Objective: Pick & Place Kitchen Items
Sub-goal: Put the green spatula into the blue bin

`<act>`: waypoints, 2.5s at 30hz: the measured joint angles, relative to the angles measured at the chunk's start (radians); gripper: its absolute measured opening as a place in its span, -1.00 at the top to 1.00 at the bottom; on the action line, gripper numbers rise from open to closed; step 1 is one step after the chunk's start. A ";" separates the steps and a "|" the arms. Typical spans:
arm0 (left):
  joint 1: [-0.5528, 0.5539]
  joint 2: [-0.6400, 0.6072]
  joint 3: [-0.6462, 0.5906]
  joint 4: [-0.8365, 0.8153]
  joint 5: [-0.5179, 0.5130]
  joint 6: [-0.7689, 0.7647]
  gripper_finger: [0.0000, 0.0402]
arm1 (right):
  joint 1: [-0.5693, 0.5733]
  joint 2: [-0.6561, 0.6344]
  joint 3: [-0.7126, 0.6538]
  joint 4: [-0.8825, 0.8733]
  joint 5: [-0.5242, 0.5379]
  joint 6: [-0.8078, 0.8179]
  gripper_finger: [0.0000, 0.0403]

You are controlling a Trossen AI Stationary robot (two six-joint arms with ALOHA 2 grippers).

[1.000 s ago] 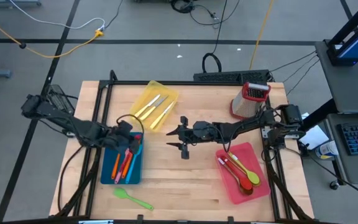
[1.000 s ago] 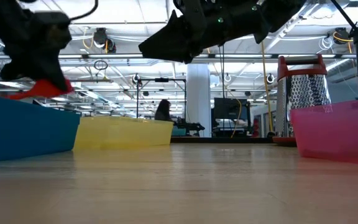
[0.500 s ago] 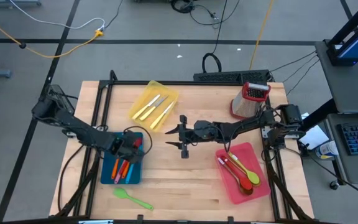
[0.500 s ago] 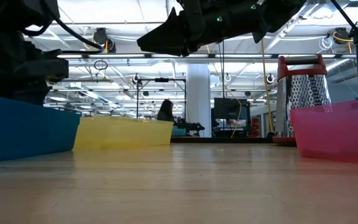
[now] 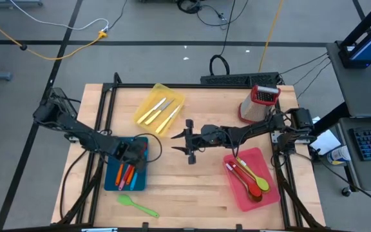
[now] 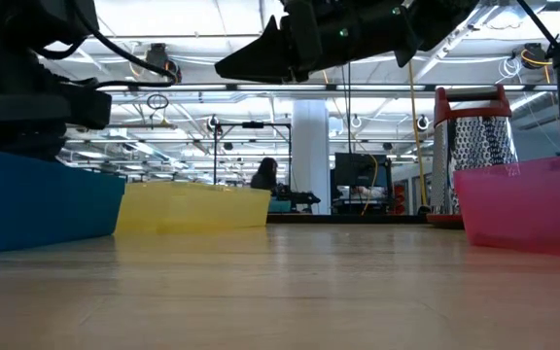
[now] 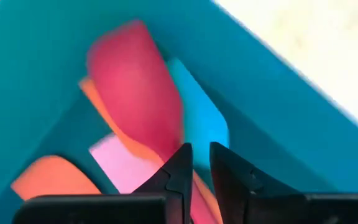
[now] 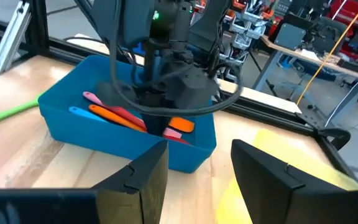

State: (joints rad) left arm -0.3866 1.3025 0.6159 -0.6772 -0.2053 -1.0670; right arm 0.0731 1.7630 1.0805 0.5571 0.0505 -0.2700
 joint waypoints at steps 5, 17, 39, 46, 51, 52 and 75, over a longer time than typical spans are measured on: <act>0.000 0.000 0.034 -0.038 0.043 0.129 0.71 | 0.000 0.000 0.000 0.000 0.000 -0.061 0.15; -0.002 -0.002 0.310 -0.297 0.049 0.288 0.56 | 0.000 0.000 0.000 0.000 0.000 -0.162 0.15; -0.405 0.189 0.439 -0.097 0.151 0.173 0.27 | 0.021 0.000 0.000 -0.040 -0.003 0.030 0.20; -0.525 0.324 0.438 -0.045 0.352 0.069 0.28 | 0.021 0.000 0.000 -0.039 -0.003 0.075 0.23; -0.569 0.371 0.438 -0.092 0.318 0.050 0.28 | 0.028 0.000 0.000 -0.039 -0.003 0.076 0.26; -0.574 0.383 0.438 -0.096 0.308 0.043 0.28 | 0.032 0.000 0.000 -0.039 -0.003 0.076 0.26; -0.582 0.444 0.438 -0.212 0.179 0.076 -0.19 | 0.047 0.000 0.000 -0.035 -0.003 0.038 0.29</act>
State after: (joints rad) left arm -0.9688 1.7464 1.0538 -0.8889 -0.0263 -0.9910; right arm 0.1200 1.7634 1.0805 0.5220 0.0475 -0.2321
